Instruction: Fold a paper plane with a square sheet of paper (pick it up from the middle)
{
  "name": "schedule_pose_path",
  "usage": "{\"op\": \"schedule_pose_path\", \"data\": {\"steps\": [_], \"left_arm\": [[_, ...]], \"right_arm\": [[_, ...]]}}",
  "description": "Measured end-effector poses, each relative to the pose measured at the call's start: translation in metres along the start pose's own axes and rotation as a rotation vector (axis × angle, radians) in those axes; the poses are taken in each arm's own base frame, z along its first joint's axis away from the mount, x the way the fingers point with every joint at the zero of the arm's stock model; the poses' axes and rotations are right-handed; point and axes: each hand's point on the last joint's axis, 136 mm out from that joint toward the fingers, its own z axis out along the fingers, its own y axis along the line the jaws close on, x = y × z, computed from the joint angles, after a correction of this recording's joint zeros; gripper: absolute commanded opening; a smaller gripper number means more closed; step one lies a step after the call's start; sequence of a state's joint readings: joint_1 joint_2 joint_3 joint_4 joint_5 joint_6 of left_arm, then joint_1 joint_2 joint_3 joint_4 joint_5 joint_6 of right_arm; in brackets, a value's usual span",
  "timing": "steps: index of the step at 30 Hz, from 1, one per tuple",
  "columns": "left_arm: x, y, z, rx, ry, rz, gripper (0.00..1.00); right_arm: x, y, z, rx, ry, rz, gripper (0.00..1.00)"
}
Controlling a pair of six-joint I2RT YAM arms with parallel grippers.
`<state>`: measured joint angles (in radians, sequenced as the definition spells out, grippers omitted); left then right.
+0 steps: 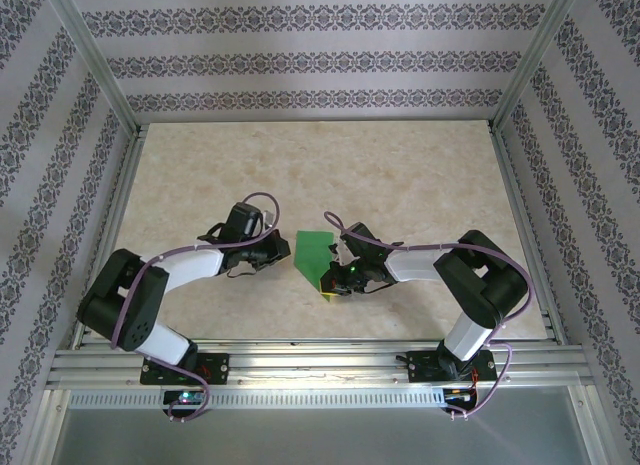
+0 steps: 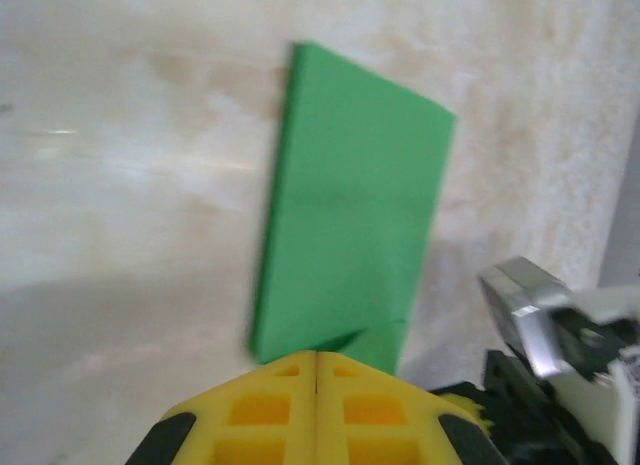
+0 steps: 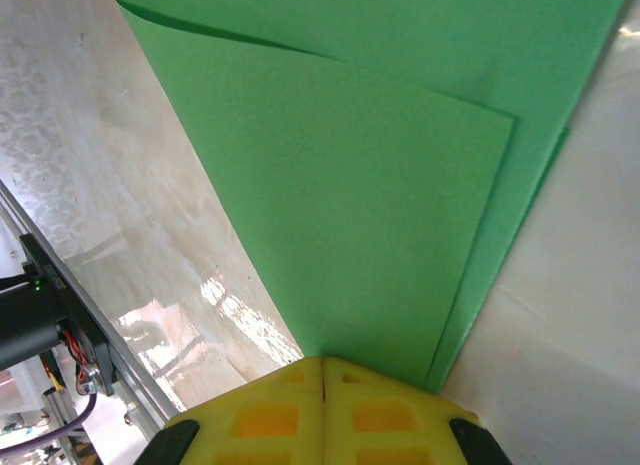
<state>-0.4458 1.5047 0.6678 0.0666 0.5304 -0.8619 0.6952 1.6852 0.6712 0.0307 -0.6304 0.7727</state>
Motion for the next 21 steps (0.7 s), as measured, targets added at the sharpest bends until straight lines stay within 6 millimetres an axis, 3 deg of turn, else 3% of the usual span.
{"op": "schedule_pose_path", "data": {"steps": [3, 6, 12, 21], "left_arm": [[0.014, -0.022, 0.008, 0.028, 0.034, 0.066, 0.0], [0.032, -0.029, 0.023, 0.031, 0.086, 0.102, 0.0], [0.056, -0.002, 0.052, -0.047, 0.177, 0.085, 0.0], [0.055, 0.0, 0.054, -0.04, 0.163, 0.091, 0.0]], "right_arm": [[-0.001, 0.0, -0.001, -0.002, 0.0, 0.001, 0.0], [0.0, -0.001, -0.001, -0.003, 0.002, 0.001, 0.0], [0.0, 0.0, -0.001, -0.004, 0.003, -0.005, 0.0], [0.002, 0.01, -0.011, -0.015, 0.002, -0.009, 0.05]]}}
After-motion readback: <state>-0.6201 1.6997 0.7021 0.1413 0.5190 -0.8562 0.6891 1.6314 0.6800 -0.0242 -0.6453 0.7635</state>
